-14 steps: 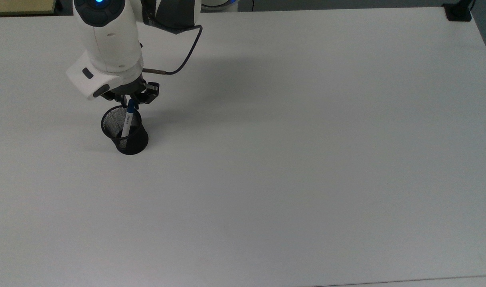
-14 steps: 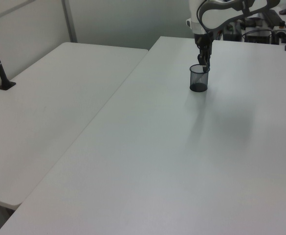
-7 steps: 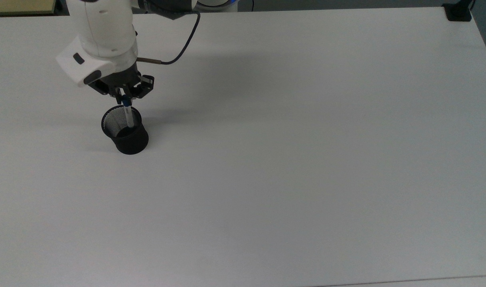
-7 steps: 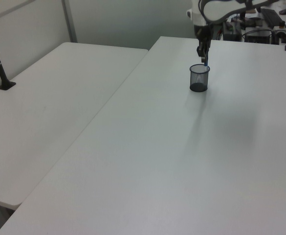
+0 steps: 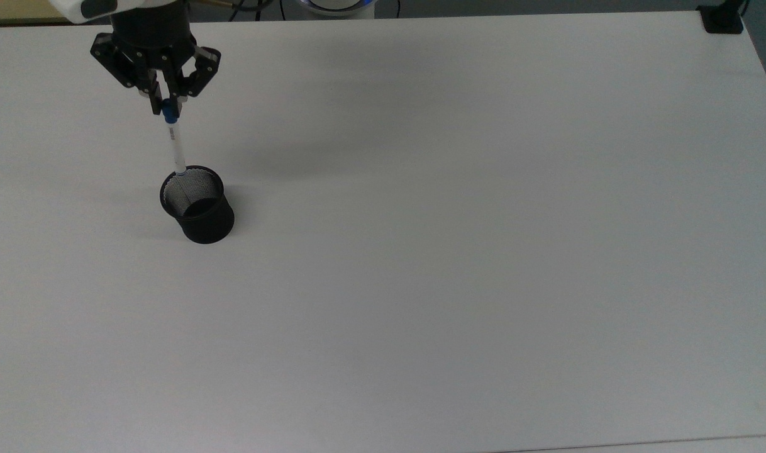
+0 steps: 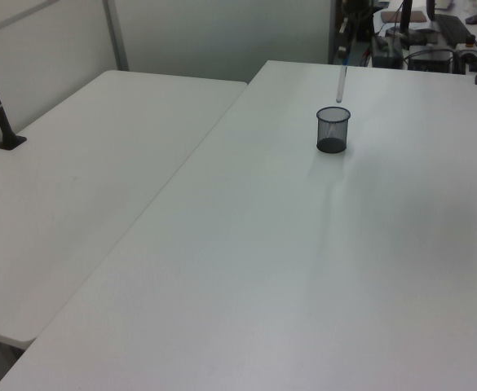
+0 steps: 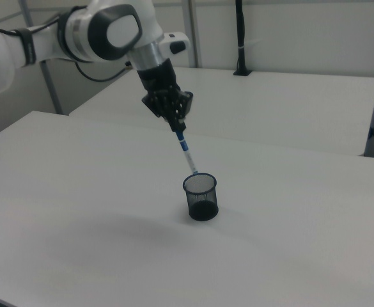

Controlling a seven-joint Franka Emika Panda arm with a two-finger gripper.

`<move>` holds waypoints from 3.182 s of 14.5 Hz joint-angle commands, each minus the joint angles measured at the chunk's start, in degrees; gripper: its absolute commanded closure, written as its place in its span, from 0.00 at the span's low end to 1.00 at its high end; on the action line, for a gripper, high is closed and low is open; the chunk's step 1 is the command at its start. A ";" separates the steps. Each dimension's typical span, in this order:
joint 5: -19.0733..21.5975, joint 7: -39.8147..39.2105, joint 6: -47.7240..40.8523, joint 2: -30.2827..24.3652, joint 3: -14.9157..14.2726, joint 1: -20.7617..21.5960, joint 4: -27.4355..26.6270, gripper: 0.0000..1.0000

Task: Remove the marker
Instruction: 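Lift the marker straight up out of the mesh cup, then carry the marker away from the cup and lower it to the table, then open the gripper, release the marker, and raise the gripper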

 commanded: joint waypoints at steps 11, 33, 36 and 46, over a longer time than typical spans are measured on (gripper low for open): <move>12.07 0.41 -22.48 8.22 1.45 12.18 -2.18 0.85; 5.06 7.97 -2.79 3.43 4.50 7.11 -4.81 0.00; 1.81 8.24 -8.15 -1.68 8.82 1.12 -5.87 0.00; 1.45 8.68 -12.82 -3.53 9.27 -0.47 -6.22 0.00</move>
